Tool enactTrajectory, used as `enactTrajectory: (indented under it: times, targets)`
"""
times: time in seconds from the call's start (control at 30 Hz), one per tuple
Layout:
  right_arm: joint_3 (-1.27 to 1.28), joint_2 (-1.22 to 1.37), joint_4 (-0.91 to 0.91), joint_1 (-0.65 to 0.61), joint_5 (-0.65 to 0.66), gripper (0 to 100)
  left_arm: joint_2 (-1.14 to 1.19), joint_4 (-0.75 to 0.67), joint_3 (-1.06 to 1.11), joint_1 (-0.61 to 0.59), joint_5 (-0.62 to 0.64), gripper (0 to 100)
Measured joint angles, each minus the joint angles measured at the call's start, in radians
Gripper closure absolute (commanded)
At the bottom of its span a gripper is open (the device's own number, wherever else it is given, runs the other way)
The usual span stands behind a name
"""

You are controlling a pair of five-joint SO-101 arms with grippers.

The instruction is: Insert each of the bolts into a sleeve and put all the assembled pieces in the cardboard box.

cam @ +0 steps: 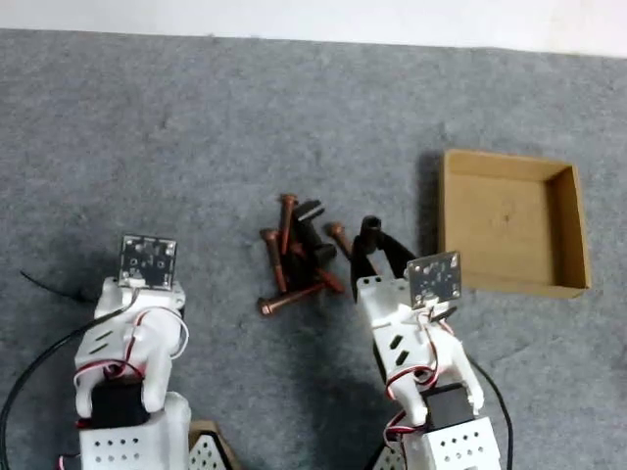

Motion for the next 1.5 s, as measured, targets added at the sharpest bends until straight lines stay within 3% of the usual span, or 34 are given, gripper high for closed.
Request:
enactTrajectory:
  times: [0.2, 0.43, 0.67, 0.9, 1.1, 1.5]
  targets:
    - [0.0, 0.0, 0.0, 0.0, 0.0, 99.3, 0.374, -0.071, -0.198, 0.072, 0.006, 99]
    - [0.0, 0.0, 0.0, 0.0, 0.0, 99.3, 0.873, -0.124, -0.46, 0.272, 0.138, 99]
    - [0.0, 0.0, 0.0, 0.0, 0.0, 99.2, 1.197, -0.17, -0.592, 0.45, 0.315, 84]
    - [0.0, 0.0, 0.0, 0.0, 0.003, 99.2, 1.381, -0.282, -0.594, 0.46, 0.517, 83]
    - [0.0, 0.0, 0.0, 0.0, 0.003, 99.2, 1.517, -0.358, -0.594, 0.46, 0.511, 83]
    - [0.0, 0.0, 0.0, 0.0, 0.003, 99.2, 1.633, -0.559, -0.594, 0.462, 0.615, 83]
